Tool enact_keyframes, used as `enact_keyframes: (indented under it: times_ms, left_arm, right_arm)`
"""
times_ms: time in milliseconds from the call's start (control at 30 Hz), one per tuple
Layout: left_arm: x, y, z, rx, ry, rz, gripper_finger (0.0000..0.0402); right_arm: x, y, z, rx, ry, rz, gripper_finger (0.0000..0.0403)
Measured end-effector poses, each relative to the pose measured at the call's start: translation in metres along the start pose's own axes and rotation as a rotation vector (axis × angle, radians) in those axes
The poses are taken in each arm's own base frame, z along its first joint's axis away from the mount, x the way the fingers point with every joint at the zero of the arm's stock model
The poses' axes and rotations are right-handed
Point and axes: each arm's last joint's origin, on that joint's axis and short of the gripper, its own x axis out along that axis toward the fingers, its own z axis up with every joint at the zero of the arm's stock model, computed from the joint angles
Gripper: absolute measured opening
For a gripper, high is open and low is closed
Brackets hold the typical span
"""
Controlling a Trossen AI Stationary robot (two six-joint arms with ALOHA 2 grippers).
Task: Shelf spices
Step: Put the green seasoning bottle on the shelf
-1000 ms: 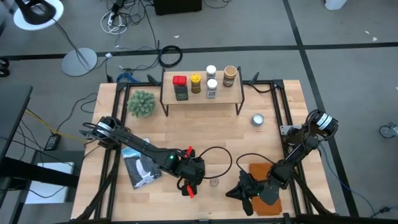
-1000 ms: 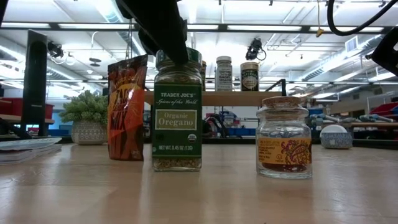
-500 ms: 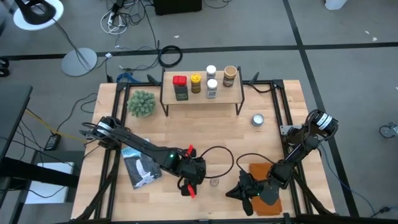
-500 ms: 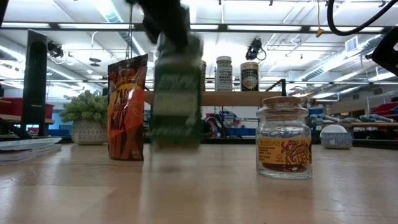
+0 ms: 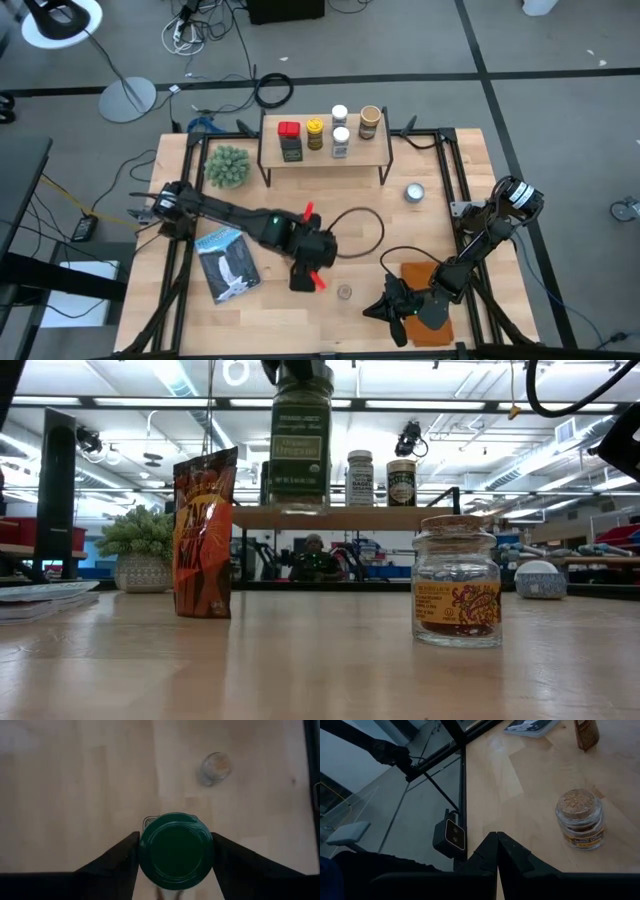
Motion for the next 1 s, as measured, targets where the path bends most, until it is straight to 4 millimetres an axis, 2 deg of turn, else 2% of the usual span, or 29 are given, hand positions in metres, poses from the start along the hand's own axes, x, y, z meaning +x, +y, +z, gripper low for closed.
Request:
enact_keyframes:
  times_ms: [200,400,567,733,1000]
  left_arm:
    - [-0.018,0.040,0.010,0.037,0.007,0.011,0.0224]
    - [-0.041,0.090,0.018,0.065,-0.015,0.044,0.0224]
    - [-0.061,0.134,0.021,0.023,-0.067,0.050,0.0224]
    - [-0.076,0.172,0.015,-0.014,-0.076,0.098,0.0224]
    - [-0.082,0.223,0.002,-0.059,-0.074,0.131,0.0225]
  right_arm:
    - [0.000,0.000,0.000,0.000,0.000,0.000,0.0007]
    - [0.000,0.000,0.000,-0.015,0.000,0.000,0.0007]
    - [0.001,-0.001,0.001,-0.034,-0.002,-0.004,0.0007]
    - [0.001,0.000,0.001,-0.010,-0.007,0.001,0.0007]
    - [0.000,0.003,0.003,0.016,-0.026,0.029,0.0007]
